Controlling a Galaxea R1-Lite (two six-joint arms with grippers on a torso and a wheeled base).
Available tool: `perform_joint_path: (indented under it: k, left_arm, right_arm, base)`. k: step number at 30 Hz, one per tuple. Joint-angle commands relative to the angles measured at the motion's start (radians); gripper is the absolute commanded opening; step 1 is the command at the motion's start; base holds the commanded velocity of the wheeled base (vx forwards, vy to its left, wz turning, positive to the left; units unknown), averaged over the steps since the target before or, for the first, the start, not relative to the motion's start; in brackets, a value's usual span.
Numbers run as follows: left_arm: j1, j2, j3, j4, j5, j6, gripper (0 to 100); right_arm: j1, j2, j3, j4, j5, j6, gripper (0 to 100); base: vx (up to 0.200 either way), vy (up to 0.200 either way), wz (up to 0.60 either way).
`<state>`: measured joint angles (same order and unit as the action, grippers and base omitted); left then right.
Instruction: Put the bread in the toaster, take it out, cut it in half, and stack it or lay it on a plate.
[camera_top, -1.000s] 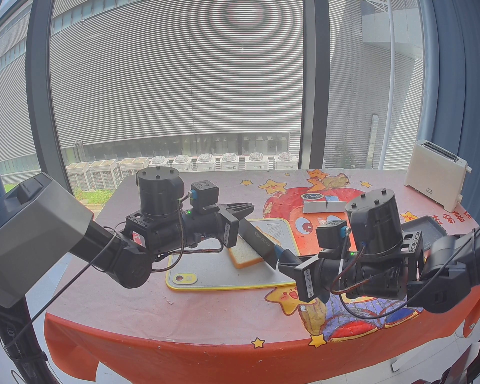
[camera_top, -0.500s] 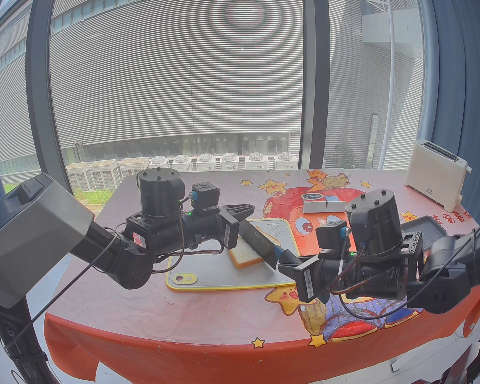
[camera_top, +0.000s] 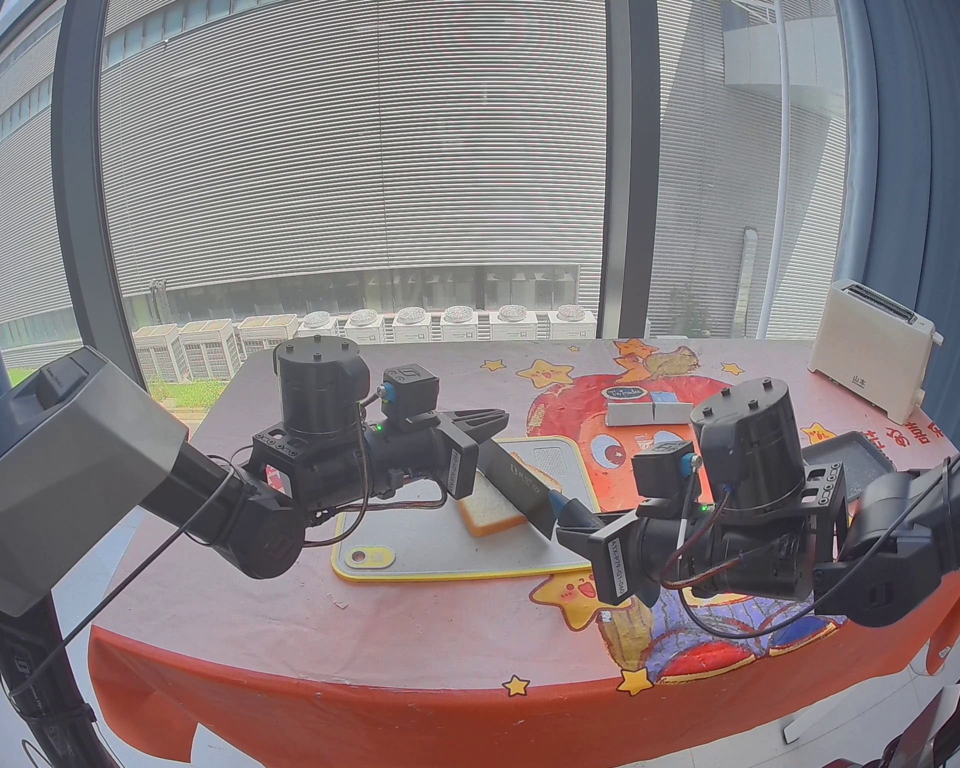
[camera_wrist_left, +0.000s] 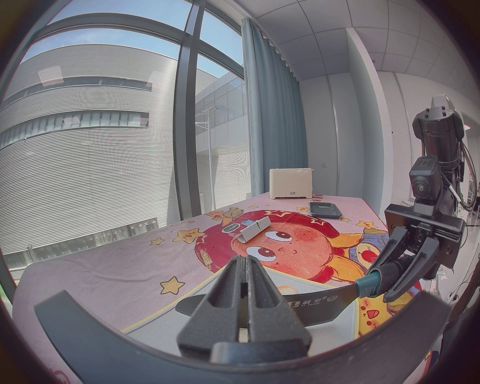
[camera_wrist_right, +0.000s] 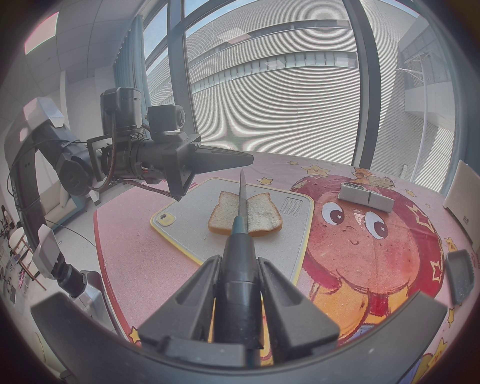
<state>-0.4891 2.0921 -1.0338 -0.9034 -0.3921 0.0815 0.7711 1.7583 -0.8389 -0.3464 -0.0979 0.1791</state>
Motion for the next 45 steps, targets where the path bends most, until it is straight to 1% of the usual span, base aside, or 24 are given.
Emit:
perform_joint_path:
  k: [1, 4, 7, 12, 17, 21, 26, 33, 38, 45]
  left_arm:
    - [0.001, -0.004, -0.002, 0.0, -0.001, 0.0, 0]
    - [0.003, -0.006, -0.006, 0.0, -0.001, 0.0, 0]
    - [0.027, -0.009, -0.02, 0.0, -0.005, 0.0, 0]
    - [0.04, -0.007, -0.034, 0.001, -0.007, 0.001, 0]
    - [0.037, -0.001, -0.054, 0.004, -0.007, 0.001, 0]
    - [0.034, 0.005, -0.1, 0.017, -0.008, 0.0, 0]
    - [0.032, 0.037, -0.135, 0.052, -0.007, 0.001, 0]
    - [0.02, 0.083, -0.134, 0.052, -0.007, 0.004, 0]
    - [0.018, 0.098, -0.13, 0.052, -0.007, 0.014, 0]
    - [0.018, 0.098, -0.118, 0.052, -0.007, 0.015, 0]
  right_arm:
    - [-0.001, 0.001, 0.0, 0.0, 0.0, 0.0, 0]
    - [-0.001, 0.0, 0.0, 0.0, 0.0, 0.0, 0]
    - [-0.003, -0.003, -0.002, 0.0, 0.0, 0.0, 0]
    - [-0.003, -0.003, -0.002, 0.0, 0.0, 0.0, 0]
    - [-0.003, -0.01, -0.002, 0.0, 0.0, 0.0, 0]
    - [-0.003, -0.011, 0.0, 0.0, 0.0, 0.0, 0]
    - [-0.003, -0.011, 0.0, 0.0, 0.0, 0.0, 0]
    - [-0.001, -0.003, 0.0, 0.0, 0.0, 0.0, 0]
    - [-0.001, -0.002, 0.001, 0.0, 0.0, 0.0, 0]
    - [-0.003, -0.002, 0.001, 0.0, 0.0, 0.0, 0]
  base:
    - [0.0, 0.0, 0.0]
    - [0.0, 0.0, 0.0]
    - [0.0, 0.0, 0.0]
    - [0.0, 0.0, 0.0]
    - [0.0, 0.0, 0.0]
    - [0.0, 0.0, 0.0]
    - [0.0, 0.0, 0.0]
    - [0.0, 0.0, 0.0]
    - [0.0, 0.0, 0.0]
    - [0.0, 0.0, 0.0]
